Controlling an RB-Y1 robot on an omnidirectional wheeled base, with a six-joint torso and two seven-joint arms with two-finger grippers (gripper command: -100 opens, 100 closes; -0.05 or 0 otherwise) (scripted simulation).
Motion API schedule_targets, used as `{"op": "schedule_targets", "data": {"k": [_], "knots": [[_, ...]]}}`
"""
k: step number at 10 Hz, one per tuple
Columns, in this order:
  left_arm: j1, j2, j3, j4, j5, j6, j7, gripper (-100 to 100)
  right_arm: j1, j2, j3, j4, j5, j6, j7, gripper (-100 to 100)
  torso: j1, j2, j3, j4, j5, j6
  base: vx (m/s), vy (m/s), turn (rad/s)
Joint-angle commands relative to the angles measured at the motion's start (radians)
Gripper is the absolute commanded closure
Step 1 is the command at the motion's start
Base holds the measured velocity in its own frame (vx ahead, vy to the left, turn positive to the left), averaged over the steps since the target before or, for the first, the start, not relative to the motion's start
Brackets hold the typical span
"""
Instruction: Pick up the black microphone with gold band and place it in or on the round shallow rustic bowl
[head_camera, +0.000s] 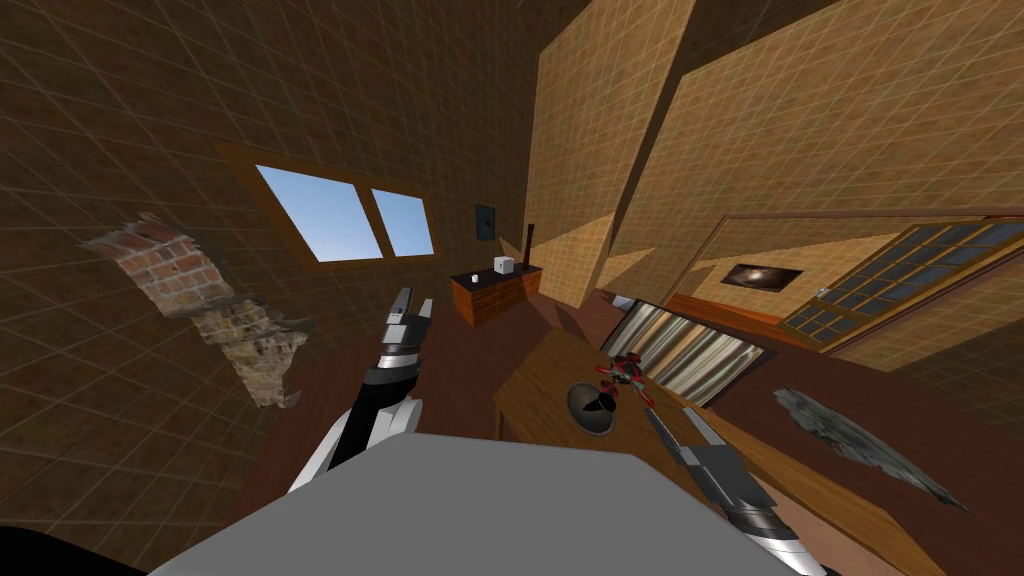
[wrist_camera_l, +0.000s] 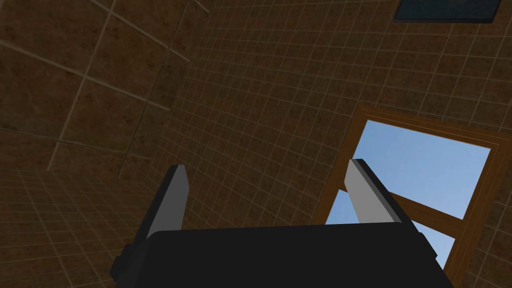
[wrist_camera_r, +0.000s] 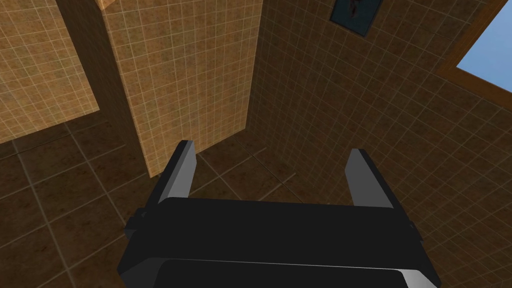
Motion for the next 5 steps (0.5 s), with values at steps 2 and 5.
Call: {"op": "schedule_targets", "data": {"k": [2, 5], "knots": [[0.000, 0.000, 0.000, 0.000, 0.000, 0.000, 0.000, 0, 0.000, 0.000, 0.000, 0.000, 0.000, 0.000, 0.000, 0, 0.000, 0.000, 0.000, 0.000, 0.000, 0.000, 0.000, 0.000, 0.000], [0.000, 0.000, 0.000, 0.000, 0.000, 0.000, 0.000, 0, 0.000, 0.000, 0.000, 0.000, 0.000, 0.000, 0.000, 0, 0.000, 0.000, 0.000, 0.000, 0.000, 0.000, 0.000, 0.000, 0.000]]}}
